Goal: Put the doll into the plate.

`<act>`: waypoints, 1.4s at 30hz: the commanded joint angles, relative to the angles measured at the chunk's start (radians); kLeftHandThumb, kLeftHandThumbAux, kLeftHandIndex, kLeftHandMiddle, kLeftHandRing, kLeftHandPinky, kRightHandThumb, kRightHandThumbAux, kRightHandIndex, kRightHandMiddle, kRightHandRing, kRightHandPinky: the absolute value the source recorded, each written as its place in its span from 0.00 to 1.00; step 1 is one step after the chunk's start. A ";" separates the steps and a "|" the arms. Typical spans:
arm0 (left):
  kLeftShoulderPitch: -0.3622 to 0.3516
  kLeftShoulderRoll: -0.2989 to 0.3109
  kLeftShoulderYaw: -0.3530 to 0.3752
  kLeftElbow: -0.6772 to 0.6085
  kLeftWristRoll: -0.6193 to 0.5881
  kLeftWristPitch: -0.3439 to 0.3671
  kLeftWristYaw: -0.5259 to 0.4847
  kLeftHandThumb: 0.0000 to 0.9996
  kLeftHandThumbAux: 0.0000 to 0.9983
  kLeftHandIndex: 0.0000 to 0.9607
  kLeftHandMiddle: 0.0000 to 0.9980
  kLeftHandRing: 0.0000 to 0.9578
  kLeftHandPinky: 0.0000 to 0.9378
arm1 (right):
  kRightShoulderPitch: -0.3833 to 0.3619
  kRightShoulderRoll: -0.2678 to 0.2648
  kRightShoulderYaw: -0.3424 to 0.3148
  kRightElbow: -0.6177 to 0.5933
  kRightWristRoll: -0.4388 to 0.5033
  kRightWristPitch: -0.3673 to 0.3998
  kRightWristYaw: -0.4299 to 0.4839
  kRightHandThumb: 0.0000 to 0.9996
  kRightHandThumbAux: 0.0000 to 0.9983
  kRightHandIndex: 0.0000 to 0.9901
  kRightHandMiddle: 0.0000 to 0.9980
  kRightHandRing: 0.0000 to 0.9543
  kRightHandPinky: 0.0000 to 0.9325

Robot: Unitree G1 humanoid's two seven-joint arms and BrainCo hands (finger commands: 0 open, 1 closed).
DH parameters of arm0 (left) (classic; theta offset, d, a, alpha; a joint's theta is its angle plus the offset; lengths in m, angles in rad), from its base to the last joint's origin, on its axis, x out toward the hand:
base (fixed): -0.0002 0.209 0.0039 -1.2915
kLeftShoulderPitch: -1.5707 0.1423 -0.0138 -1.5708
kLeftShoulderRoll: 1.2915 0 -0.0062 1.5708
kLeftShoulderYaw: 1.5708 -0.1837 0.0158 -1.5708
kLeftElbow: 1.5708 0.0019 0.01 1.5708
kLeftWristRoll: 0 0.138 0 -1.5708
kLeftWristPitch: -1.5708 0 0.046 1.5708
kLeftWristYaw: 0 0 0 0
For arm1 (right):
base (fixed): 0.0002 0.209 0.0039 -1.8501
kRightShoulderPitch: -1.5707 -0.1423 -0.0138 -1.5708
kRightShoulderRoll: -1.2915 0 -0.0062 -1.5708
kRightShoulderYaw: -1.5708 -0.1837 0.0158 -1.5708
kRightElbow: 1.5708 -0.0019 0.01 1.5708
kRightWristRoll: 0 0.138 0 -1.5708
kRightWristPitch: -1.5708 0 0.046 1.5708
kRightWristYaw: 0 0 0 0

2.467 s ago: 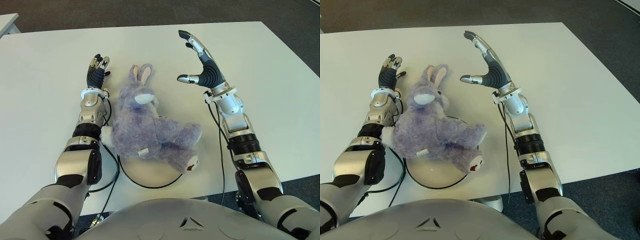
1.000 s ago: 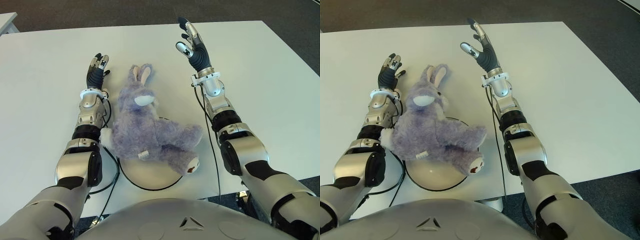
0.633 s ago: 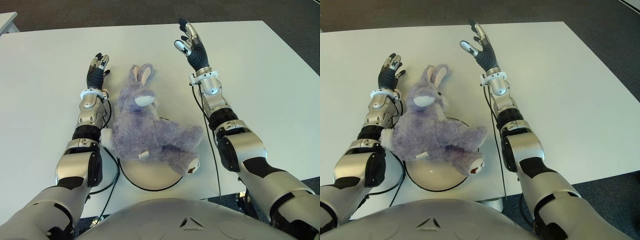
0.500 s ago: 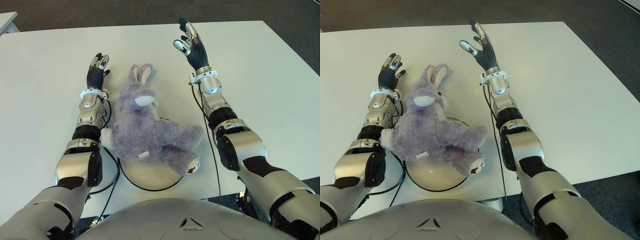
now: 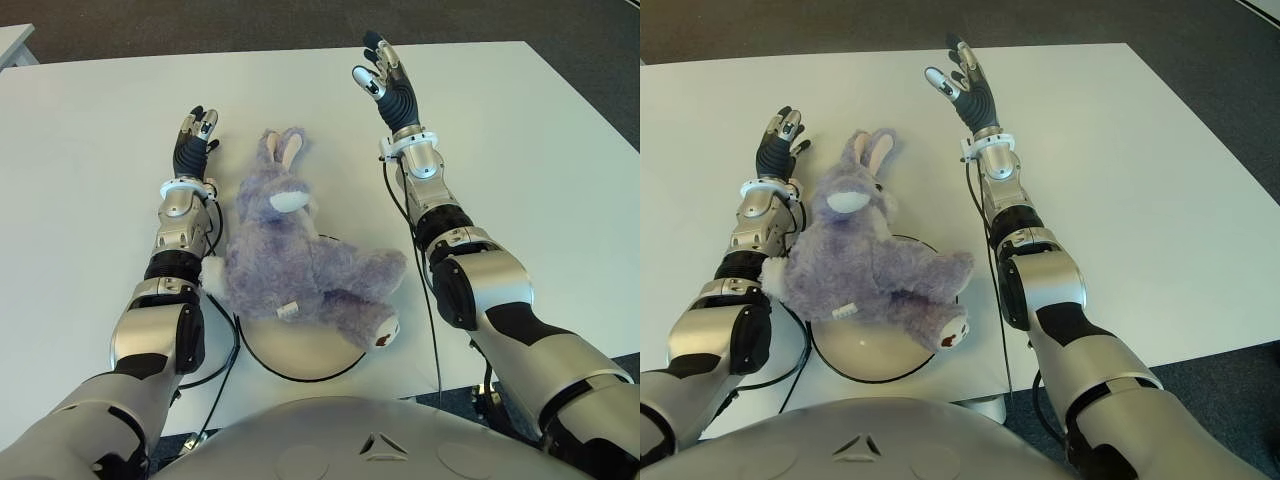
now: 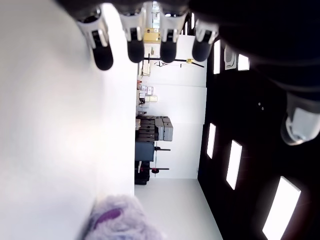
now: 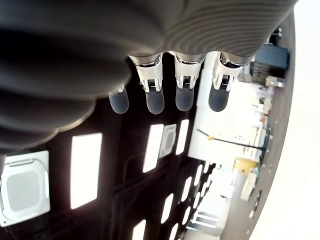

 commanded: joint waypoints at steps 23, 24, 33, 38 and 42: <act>0.027 0.019 0.000 0.090 0.004 -0.017 -0.035 0.08 0.43 0.00 0.00 0.00 0.00 | -0.012 0.009 -0.115 0.099 0.075 0.082 0.002 0.00 0.48 0.00 0.01 0.00 0.00; 0.027 0.020 0.001 0.092 0.004 -0.022 -0.038 0.08 0.43 0.00 0.00 0.00 0.00 | -0.010 0.008 -0.118 0.101 0.077 0.085 0.004 0.00 0.48 0.00 0.01 0.00 0.00; 0.029 0.024 0.003 0.105 -0.001 -0.047 -0.056 0.07 0.43 0.00 0.00 0.00 0.00 | -0.002 0.007 -0.137 0.110 0.077 0.095 0.007 0.00 0.46 0.00 0.01 0.00 0.00; 0.028 0.024 0.008 0.109 -0.005 -0.056 -0.060 0.07 0.44 0.00 0.00 0.00 0.00 | 0.003 0.006 -0.144 0.116 0.078 0.104 0.003 0.00 0.46 0.01 0.01 0.00 0.00; 0.027 0.025 0.012 0.113 -0.007 -0.060 -0.062 0.06 0.44 0.00 0.00 0.00 0.00 | 0.007 0.004 -0.149 0.120 0.075 0.111 0.003 0.00 0.46 0.01 0.01 0.00 0.00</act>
